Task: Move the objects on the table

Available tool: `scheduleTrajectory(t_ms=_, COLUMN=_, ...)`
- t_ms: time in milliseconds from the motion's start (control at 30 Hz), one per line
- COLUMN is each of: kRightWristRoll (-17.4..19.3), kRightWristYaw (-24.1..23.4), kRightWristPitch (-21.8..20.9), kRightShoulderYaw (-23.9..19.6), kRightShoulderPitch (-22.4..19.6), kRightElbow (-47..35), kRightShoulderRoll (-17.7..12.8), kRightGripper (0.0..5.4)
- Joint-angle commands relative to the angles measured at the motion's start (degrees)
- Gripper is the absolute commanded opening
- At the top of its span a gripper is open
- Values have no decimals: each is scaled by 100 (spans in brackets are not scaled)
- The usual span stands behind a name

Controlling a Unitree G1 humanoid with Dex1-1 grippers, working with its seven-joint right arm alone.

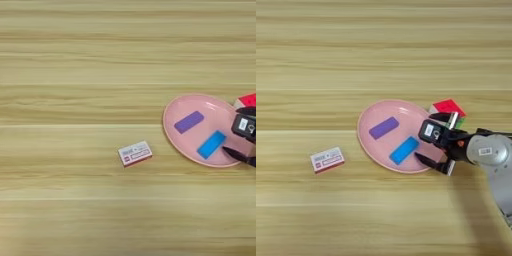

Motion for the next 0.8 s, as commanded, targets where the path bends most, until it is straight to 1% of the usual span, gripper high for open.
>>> scheduleTrajectory(t_ms=33, kRightWristRoll=-12, kRightWristYaw=-84, kRightWristPitch=-56, kRightShoulderYaw=-210, kRightShoulderPitch=-342, kRightElbow=-230, kRightShoulderRoll=-308, kRightGripper=536)
scheduleTrajectory(t_ms=167, kRightWristRoll=-147, kRightWristYaw=-147, kRightWristPitch=-95, kRightShoulderYaw=-30, kRightShoulderPitch=-515, kRightElbow=-22, kRightShoulderRoll=-174, kRightGripper=536)
scheduleTrajectory(t_ms=467, kRightWristRoll=-376, kRightWristYaw=-205, kRightWristPitch=-330, kRightShoulderYaw=388, kRightShoulderPitch=-797, kRightElbow=537, kRightShoulderRoll=-20, kRightGripper=536)
scheduleTrajectory(t_ms=700, kRightWristRoll=-413, kRightWristYaw=-263, kRightWristPitch=-435, kRightShoulderYaw=466, kRightShoulderPitch=-964, kRightElbow=829, kRightShoulderRoll=50, kRightGripper=536)
scheduleTrajectory(t_ms=800, kRightWristRoll=-391, kRightWristYaw=-364, kRightWristPitch=-415, kRightShoulderYaw=462, kRightShoulderPitch=-1125, kRightElbow=1022, kRightShoulderRoll=144, kRightGripper=536)
